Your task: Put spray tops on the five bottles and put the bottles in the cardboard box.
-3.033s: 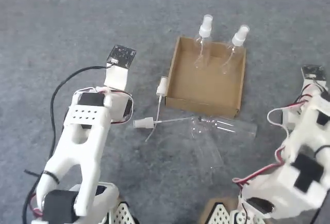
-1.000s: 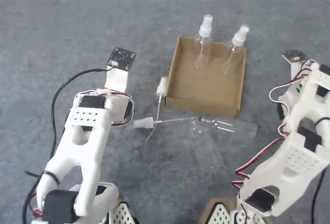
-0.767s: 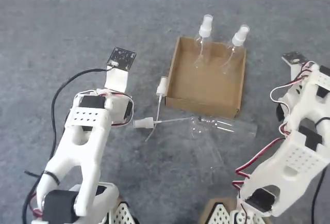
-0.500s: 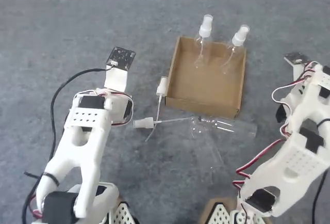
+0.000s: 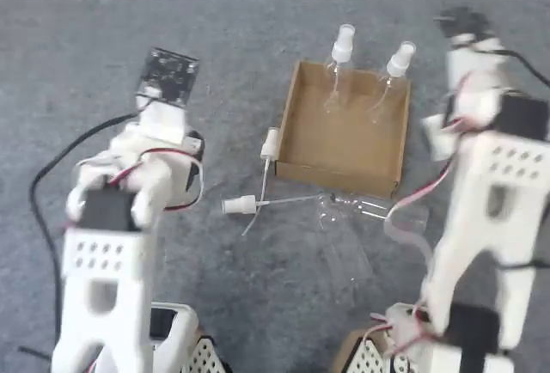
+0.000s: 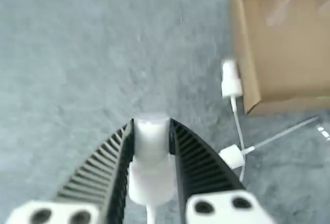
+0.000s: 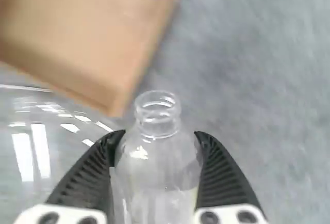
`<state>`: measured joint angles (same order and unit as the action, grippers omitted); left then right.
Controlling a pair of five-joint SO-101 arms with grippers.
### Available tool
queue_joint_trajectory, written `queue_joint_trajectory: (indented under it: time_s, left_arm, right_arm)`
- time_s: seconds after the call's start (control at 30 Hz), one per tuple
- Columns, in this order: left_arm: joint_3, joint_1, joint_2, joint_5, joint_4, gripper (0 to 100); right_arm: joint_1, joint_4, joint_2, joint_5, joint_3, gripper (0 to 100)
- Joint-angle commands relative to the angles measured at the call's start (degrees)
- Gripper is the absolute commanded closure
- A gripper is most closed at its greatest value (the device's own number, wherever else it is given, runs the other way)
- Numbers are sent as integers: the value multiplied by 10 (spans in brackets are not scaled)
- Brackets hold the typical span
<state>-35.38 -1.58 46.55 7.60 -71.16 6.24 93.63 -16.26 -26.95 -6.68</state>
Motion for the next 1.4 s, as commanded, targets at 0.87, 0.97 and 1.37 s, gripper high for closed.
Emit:
queue_joint_trajectory:
  time_s: [0.87,0.97,1.37]
  left_arm:
    - [371,-3,66,-232,-40,990]
    - [371,-3,66,-273,-22,990]
    - [277,-4,65,-303,97,991]
  right_arm:
    - [-541,-410,-169,227,392,993]
    - [-538,-408,-170,222,393,993]
    - [-585,-735,-307,222,656,993]
